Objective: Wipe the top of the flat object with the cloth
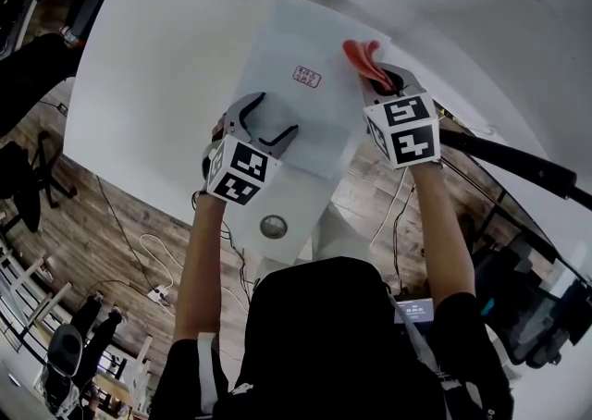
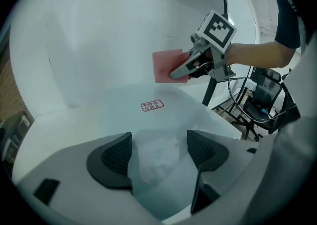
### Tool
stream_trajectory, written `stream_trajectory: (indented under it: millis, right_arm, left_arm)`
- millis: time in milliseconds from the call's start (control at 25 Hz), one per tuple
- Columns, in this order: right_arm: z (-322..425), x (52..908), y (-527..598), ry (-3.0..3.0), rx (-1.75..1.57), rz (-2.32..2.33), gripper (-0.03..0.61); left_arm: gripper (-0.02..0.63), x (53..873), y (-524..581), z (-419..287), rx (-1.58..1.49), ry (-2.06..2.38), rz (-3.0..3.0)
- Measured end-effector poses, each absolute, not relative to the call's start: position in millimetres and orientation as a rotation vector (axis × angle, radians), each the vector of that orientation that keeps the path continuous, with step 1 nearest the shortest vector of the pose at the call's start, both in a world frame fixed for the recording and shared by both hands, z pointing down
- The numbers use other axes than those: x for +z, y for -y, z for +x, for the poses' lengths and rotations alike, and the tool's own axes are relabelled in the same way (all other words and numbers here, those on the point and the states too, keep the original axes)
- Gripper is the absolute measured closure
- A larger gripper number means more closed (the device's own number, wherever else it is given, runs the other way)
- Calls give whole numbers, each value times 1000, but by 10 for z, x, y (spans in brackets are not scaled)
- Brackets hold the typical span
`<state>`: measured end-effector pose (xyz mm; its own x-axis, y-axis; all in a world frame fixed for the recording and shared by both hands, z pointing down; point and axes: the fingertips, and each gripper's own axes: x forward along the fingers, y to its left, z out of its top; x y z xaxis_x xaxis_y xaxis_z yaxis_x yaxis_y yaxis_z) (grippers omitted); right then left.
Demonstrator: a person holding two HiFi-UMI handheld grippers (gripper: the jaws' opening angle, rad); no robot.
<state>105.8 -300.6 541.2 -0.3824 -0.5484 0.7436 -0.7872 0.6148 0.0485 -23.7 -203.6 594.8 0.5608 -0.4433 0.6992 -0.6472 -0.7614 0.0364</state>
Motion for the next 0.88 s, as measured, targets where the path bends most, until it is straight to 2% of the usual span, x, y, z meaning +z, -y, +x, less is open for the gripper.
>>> stream_trajectory:
  millis: [400, 880]
  right_arm:
    - [1008, 5793, 2924, 2005, 471, 973, 534]
    - [961, 5826, 2914, 1994, 541, 963, 534]
  left_arm:
    - [272, 5940, 2040, -249, 994, 876, 2489]
    - [272, 5946, 2030, -237, 1001, 874, 2484]
